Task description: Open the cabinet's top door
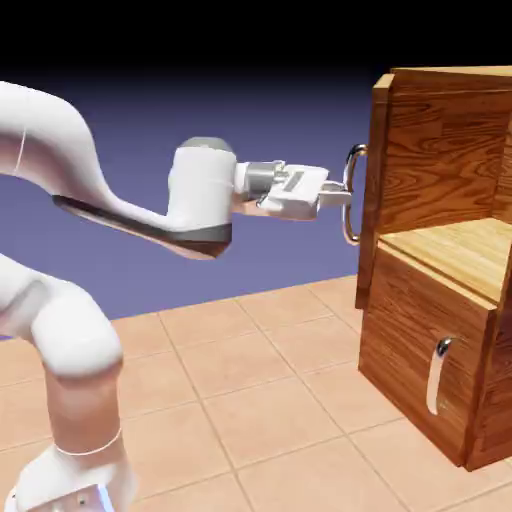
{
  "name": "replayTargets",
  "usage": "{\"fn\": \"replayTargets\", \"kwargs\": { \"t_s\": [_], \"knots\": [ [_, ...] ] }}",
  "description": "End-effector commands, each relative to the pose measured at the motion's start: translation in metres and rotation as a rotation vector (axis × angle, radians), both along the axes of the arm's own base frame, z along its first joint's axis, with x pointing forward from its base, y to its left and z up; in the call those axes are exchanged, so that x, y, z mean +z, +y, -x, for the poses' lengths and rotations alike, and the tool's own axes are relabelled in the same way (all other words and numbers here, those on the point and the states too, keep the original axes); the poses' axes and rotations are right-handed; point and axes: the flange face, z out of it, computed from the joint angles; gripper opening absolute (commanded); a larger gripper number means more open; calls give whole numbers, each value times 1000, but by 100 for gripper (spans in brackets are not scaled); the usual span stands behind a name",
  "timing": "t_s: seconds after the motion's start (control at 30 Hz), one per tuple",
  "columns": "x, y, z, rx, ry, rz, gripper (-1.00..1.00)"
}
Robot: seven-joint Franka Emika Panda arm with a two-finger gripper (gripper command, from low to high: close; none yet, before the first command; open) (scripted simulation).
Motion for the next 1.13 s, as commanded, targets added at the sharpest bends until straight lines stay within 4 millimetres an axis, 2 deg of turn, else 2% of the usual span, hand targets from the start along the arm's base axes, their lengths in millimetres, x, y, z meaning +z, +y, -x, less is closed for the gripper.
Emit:
{"fn": "replayTargets", "kwargs": {
  "t_s": [0.0, 0.27, 0.5, 0.87, 1.1],
  "knots": [
    [0, 7, 3, -23, 0, -2, -100],
    [0, 69, 20, -229, 0, -2, -100],
    [0, 127, 24, -414, 0, -2, -100],
    [0, 211, 11, -687, 0, -2, -100],
    [0, 249, -4, -815, 0, -2, -100]
  ]
}}
